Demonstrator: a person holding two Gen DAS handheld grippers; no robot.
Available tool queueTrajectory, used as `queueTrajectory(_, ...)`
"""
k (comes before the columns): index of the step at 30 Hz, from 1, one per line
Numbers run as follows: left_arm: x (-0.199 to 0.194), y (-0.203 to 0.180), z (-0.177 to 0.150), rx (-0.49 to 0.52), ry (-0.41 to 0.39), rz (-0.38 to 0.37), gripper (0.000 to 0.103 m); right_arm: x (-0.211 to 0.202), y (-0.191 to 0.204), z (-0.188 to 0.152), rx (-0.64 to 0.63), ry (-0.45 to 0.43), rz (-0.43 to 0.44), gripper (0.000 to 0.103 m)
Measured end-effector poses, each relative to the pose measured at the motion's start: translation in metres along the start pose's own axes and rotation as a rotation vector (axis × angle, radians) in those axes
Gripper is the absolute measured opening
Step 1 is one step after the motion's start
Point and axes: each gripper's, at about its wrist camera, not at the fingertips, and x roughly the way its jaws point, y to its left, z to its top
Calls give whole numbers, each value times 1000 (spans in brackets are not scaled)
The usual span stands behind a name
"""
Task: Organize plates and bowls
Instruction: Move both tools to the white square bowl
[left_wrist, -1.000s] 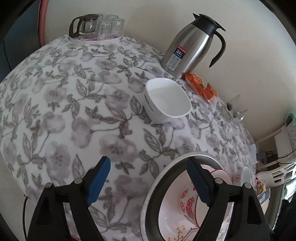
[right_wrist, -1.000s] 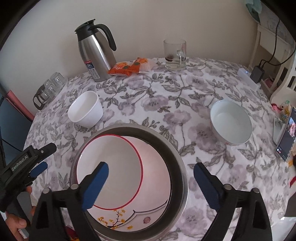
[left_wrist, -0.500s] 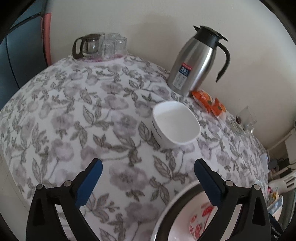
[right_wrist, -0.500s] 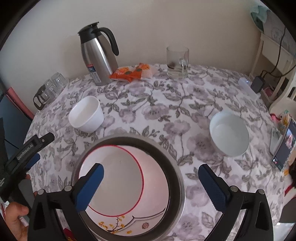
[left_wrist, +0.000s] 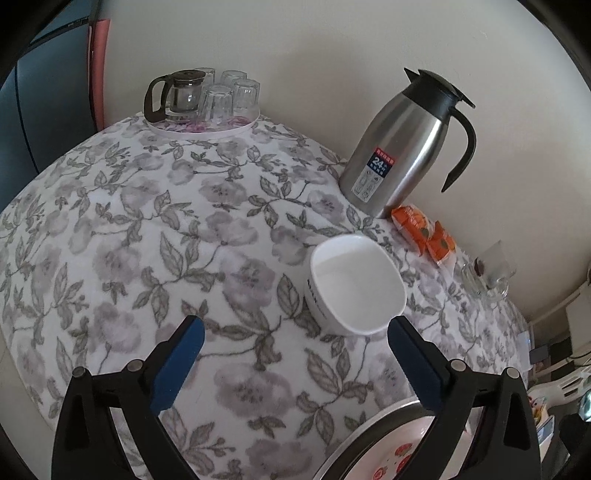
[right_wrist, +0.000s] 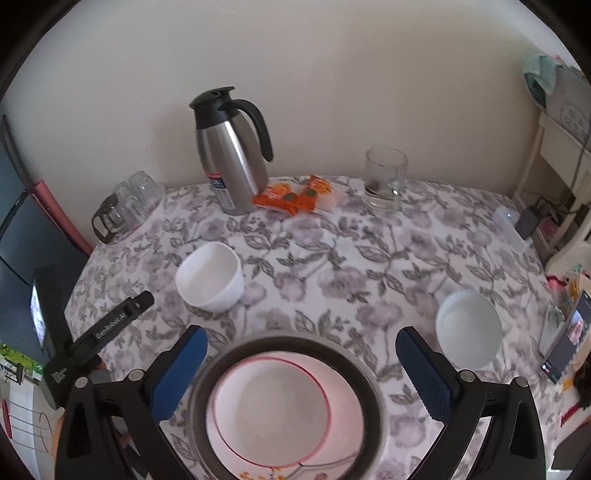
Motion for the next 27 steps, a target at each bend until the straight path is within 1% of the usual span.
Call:
queueTrajectory(4, 1, 2, 9, -11, -22, -4, 100, 10, 17, 7, -17, 8, 13, 103)
queueTrajectory(8, 6, 5, 15, -13, -19, -1, 100, 28, 30, 14, -25, 35, 18, 103)
queueTrajectory(10, 11, 6, 18, -9, -6, 2, 100, 38, 35, 17, -25, 48, 20, 103)
queueTrajectory(13, 19, 8, 23, -7, 9, 25, 100, 54, 39, 21, -22, 72, 20, 103)
queueTrajectory(18, 29, 14, 30, -54, 38, 5, 100, 76, 41, 29, -3, 109, 8, 103)
queueTrajectory(24, 45, 13, 35, -54, 95, -15, 100, 96, 50, 39, -12, 124, -2, 103)
queueTrajectory(27, 53, 14, 37, -55, 112, -15, 100, 105, 56, 43, -23, 131, 11, 103)
